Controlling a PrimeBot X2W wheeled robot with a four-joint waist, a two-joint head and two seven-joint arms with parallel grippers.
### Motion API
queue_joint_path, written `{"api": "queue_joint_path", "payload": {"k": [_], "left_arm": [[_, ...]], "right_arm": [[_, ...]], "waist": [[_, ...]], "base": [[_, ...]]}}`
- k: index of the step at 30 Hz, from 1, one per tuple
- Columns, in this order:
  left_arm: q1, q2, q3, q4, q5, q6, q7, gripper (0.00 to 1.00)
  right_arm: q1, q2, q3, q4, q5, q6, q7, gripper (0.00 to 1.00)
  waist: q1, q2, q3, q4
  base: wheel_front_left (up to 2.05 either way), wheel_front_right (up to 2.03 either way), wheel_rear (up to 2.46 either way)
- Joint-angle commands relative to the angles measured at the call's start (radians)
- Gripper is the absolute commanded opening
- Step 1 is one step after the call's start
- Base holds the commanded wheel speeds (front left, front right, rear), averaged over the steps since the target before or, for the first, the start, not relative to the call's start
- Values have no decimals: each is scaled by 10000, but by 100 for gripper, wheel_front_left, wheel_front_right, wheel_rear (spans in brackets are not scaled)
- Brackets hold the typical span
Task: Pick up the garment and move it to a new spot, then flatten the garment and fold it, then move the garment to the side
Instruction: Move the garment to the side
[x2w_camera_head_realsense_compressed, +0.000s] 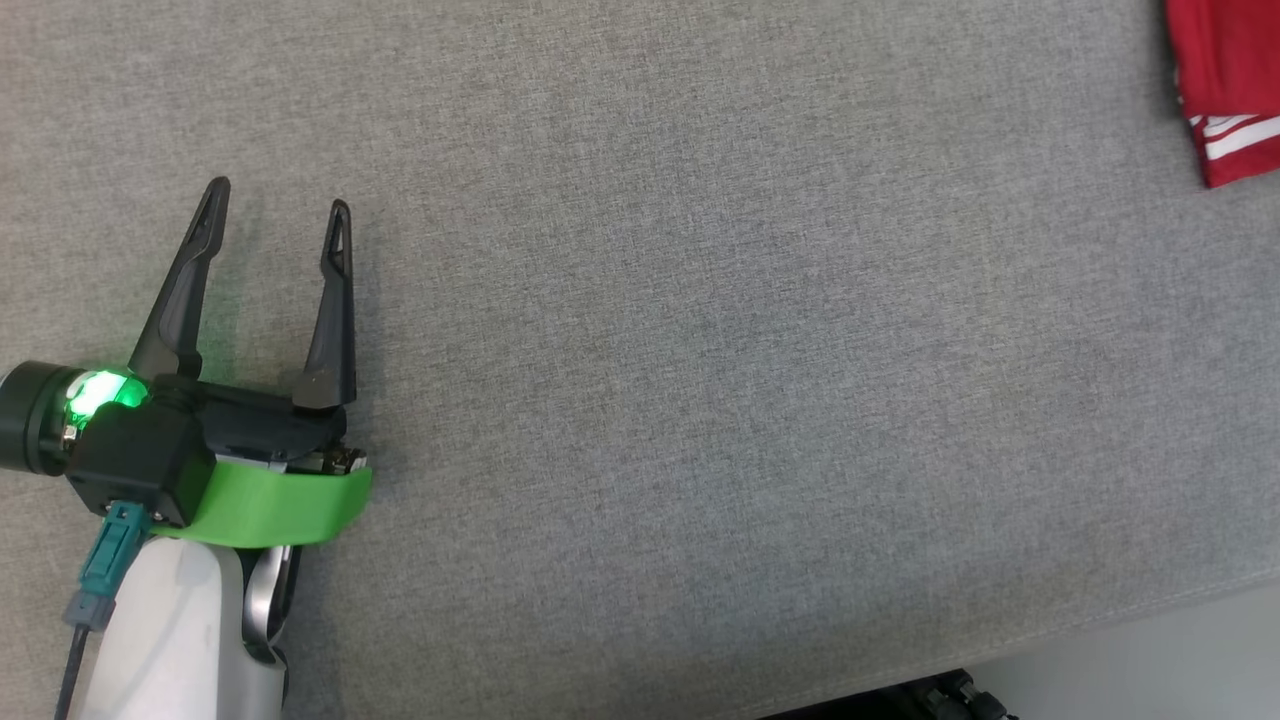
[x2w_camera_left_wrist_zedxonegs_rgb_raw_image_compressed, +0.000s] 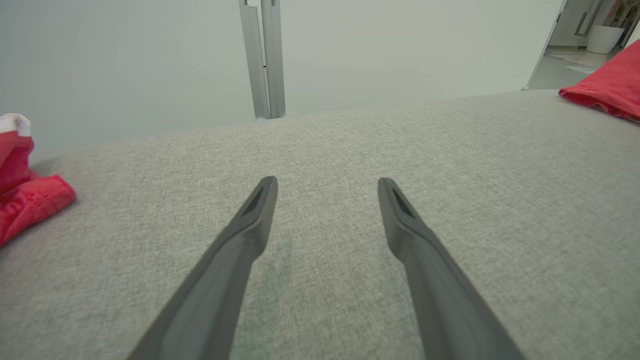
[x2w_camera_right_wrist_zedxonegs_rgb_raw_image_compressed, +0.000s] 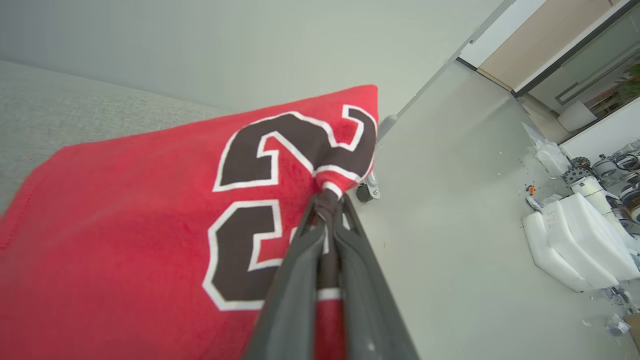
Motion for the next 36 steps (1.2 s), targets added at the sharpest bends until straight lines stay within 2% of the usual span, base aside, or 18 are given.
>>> {"api": "queue_joint_path", "payload": {"k": [1, 2, 3, 5, 6, 13, 21, 26, 36], "left_arm": [[105, 62, 31, -33, 111, -47, -3, 100], [110, 71, 28, -44, 114, -47, -2, 100], [119, 84, 21, -45, 119, -47, -2, 100], [101, 107, 7, -49, 119, -48, -1, 100], [73, 112, -4, -40, 122, -48, -1, 100], [19, -14, -103, 92, 80, -46, 5, 100], [458, -254, 276, 441, -171, 61, -1, 100], [969, -406, 742, 748, -377, 159, -2, 100], [2076, -711, 1443, 1127, -490, 201, -2, 100]], "right_arm": [[-141, -85, -24, 84, 43, -21, -3, 0], [-196, -57, 24, 108, -7, -21, -48, 0], [-234, -25, 71, 123, -45, -21, -83, 5], [-318, 30, 137, 192, -104, -21, -205, 71], [-394, 48, 148, 275, -110, -21, -295, 100], [-647, 282, 240, 776, -637, -21, -1104, 100], [-441, 963, 278, 621, -853, -21, -1906, 100], [207, 1795, 335, -146, -1135, -21, -2118, 100], [2936, 3829, -784, -2280, -1747, -21, -2153, 100]], "waist": [[-1, -1, 50, -22], [-1, -1, 69, -26], [-1, -1, 85, -28], [-1, -1, 126, -30], [-1, -1, 145, -24], [-1, -1, -73, 82], [-1, -1, -1196, 188], [-1, -1, -2206, 253], [-1, -1, -3900, 731]], "base": [[0, 0, 0], [0, 0, 0], [0, 0, 0], [0, 0, 0], [0, 0, 0], [0, 0, 0], [0, 0, 0], [0, 0, 0], [0, 0, 0]]}}
